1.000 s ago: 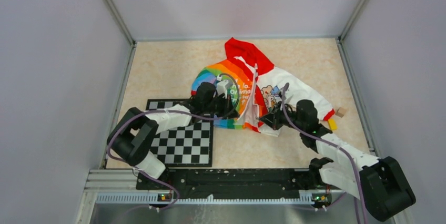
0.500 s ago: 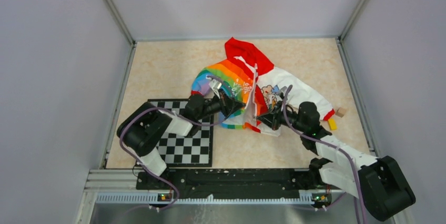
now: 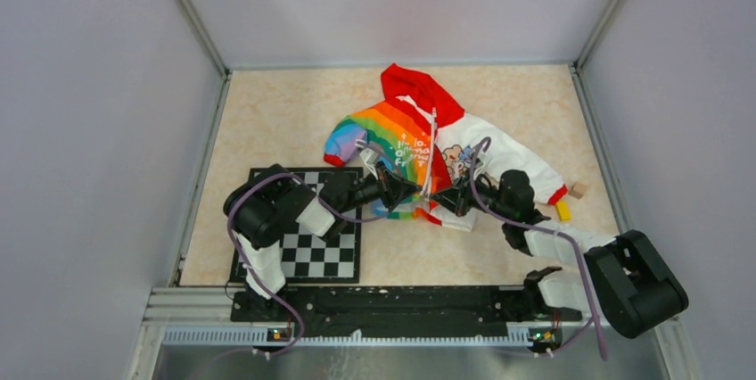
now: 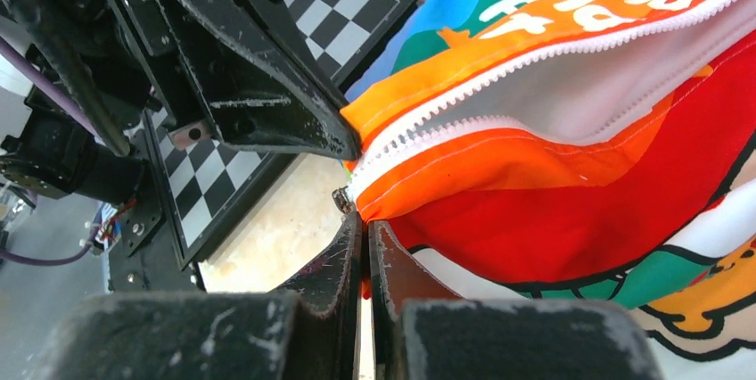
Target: Zip up the jacket
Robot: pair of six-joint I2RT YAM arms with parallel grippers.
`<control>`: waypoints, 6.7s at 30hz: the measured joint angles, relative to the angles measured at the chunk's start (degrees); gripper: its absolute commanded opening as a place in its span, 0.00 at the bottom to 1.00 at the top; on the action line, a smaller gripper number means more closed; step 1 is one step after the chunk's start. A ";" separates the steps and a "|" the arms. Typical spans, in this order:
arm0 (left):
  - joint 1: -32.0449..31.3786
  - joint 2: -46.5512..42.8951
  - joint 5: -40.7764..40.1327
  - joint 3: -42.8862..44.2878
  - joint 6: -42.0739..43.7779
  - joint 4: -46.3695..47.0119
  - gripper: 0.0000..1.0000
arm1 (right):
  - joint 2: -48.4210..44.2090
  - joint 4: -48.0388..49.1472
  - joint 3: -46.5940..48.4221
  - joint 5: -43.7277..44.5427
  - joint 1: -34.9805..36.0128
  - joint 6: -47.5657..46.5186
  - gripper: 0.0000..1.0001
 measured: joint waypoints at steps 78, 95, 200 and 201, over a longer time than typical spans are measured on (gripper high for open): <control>-2.86 -2.91 -4.44 3.58 4.98 2.12 0.00 | 10.45 29.90 -7.10 5.25 -1.05 9.18 0.00; -3.02 -2.95 -4.22 3.58 5.01 2.16 0.00 | 7.45 31.45 -8.17 4.48 -1.38 9.20 0.00; -2.36 2.84 3.58 0.09 -14.84 4.07 0.00 | 15.63 40.28 -6.27 1.25 -5.88 32.96 0.00; -2.27 2.82 3.72 0.07 -15.15 4.07 0.00 | 15.43 37.97 -5.97 1.40 -5.88 32.92 0.00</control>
